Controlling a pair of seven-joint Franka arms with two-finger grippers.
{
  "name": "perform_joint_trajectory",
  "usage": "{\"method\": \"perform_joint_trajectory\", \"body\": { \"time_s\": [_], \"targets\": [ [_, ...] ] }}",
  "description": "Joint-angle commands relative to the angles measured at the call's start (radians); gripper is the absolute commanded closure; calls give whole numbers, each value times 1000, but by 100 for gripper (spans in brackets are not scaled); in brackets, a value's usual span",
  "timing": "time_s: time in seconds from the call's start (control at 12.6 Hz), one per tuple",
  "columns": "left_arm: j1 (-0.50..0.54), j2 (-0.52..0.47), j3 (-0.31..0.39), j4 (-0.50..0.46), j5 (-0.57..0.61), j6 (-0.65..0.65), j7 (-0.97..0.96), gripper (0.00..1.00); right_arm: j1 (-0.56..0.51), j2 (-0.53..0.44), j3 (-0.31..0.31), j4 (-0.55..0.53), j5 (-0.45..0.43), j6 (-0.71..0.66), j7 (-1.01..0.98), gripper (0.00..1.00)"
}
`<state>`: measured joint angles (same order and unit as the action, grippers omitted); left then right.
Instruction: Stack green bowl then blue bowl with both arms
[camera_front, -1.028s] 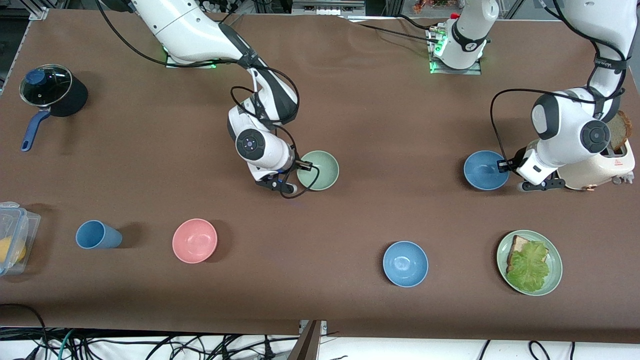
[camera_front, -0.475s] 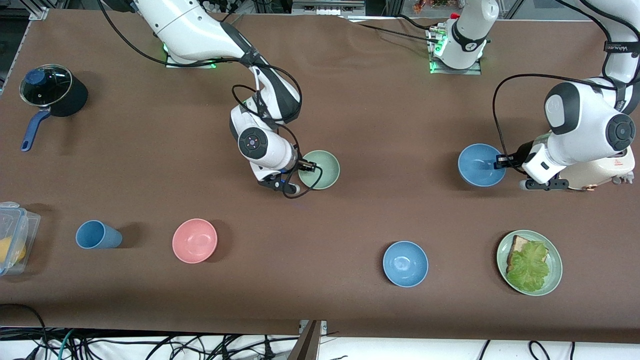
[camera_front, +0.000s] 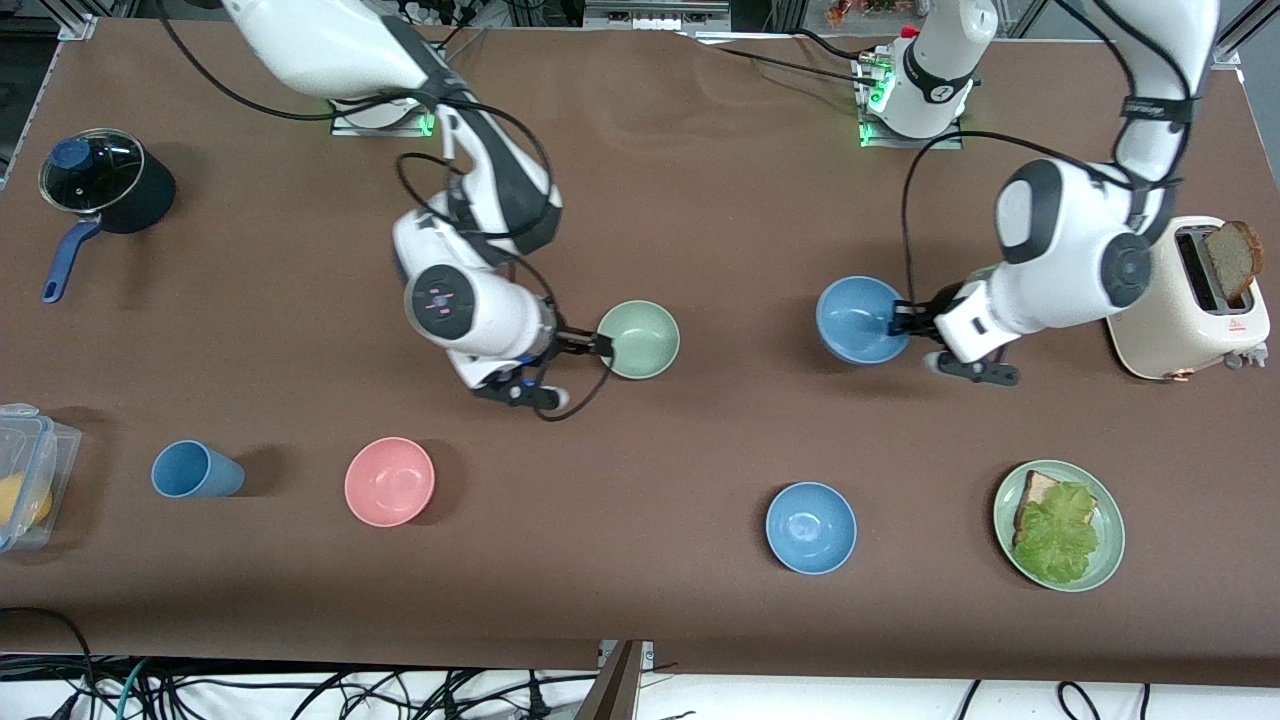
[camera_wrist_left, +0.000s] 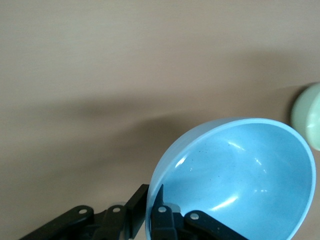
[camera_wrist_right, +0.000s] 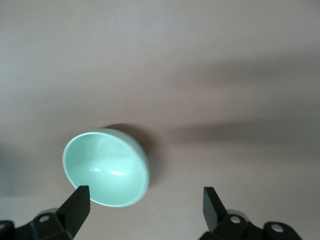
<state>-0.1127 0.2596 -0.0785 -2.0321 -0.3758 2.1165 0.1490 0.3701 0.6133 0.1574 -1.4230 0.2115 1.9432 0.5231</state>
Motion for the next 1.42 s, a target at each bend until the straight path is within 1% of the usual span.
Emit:
{"method": "perform_joint_trajectory", "body": {
  "time_s": [0.0,0.08,0.16,0.32,0.47,0.63,0.79,0.87,0.95,1.11,1.34],
  "targets": [
    [-106,101,11,108,-92,-13,-57,100,-120,-62,-12,-4,-18,-123,-226,0],
    [-157,142,11,153,-138,-13,-136,100,-146,-84,-45,-4,-21,-160,-301,0],
    [-198,185,11,202,-152,-15,-216,100,-149,-108,-96,-2,-29,-206,-361,0],
    [-277,248,11,269,-156,-13,-339,100,-151,-148,-198,-2,-38,-294,-449,0],
    [-309,292,13,340,-158,-13,-380,100,-149,-188,-284,-1,-41,-340,-520,0],
    [-347,323,17,395,-158,-12,-416,100,-151,-217,-387,4,-35,-418,-529,0],
    [-405,349,23,415,-153,9,-453,100,-149,-234,-455,42,-37,-484,-529,0],
    [-433,360,34,417,-152,40,-456,100,-155,-234,-479,56,-29,-506,-531,0],
    [-456,369,49,420,-144,58,-450,100,-155,-237,-483,62,-34,-519,-528,0],
    [-492,386,63,420,-144,91,-451,100,-158,-260,-472,65,-37,-518,-522,0],
    [-493,398,63,420,-143,105,-442,100,-178,-291,-464,65,-58,-497,-525,0]
  ]
}}
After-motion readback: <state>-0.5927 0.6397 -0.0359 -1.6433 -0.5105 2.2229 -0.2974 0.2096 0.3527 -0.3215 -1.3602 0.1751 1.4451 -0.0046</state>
